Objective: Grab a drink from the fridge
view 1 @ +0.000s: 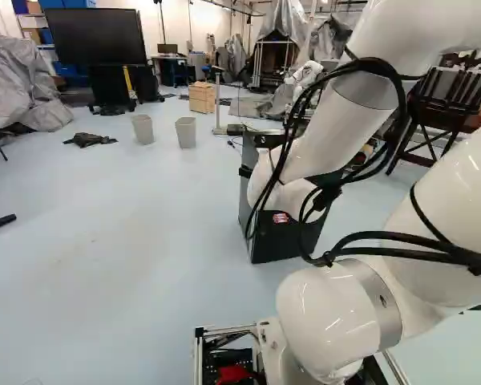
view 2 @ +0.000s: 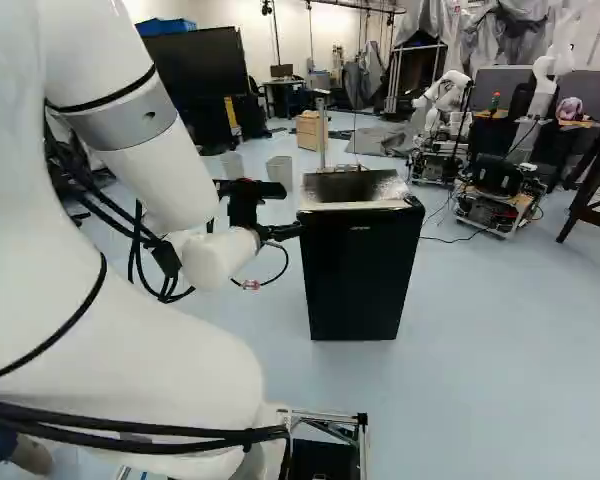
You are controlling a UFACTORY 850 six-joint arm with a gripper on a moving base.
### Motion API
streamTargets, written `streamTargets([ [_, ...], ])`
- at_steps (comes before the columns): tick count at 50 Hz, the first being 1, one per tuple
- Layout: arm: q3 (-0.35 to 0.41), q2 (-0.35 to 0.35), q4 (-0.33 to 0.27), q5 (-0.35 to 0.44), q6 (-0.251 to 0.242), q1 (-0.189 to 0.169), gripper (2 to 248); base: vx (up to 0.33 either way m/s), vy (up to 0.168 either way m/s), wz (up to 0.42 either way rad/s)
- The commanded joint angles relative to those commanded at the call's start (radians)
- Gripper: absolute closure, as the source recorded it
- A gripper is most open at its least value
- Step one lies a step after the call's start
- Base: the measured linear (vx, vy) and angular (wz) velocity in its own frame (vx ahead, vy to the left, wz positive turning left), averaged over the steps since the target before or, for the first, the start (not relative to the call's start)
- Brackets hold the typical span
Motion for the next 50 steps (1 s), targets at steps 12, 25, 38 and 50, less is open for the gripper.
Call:
streamTargets([
  [12, -0.03, -0.033, 0.125, 0.032, 0.0, 0.044, 3, 0.0, 0.0, 0.0],
  [25, -0.07, -0.074, 0.262, 0.073, 0.0, 0.09, 3, 0.0, 0.0, 0.0],
  [38, -0.12, -0.137, 0.398, 0.105, 0.0, 0.127, 3, 0.0, 0.0, 0.0],
  [50, -0.17, -0.218, 0.524, 0.13, 0.0, 0.159, 3, 0.0, 0.0, 0.0],
])
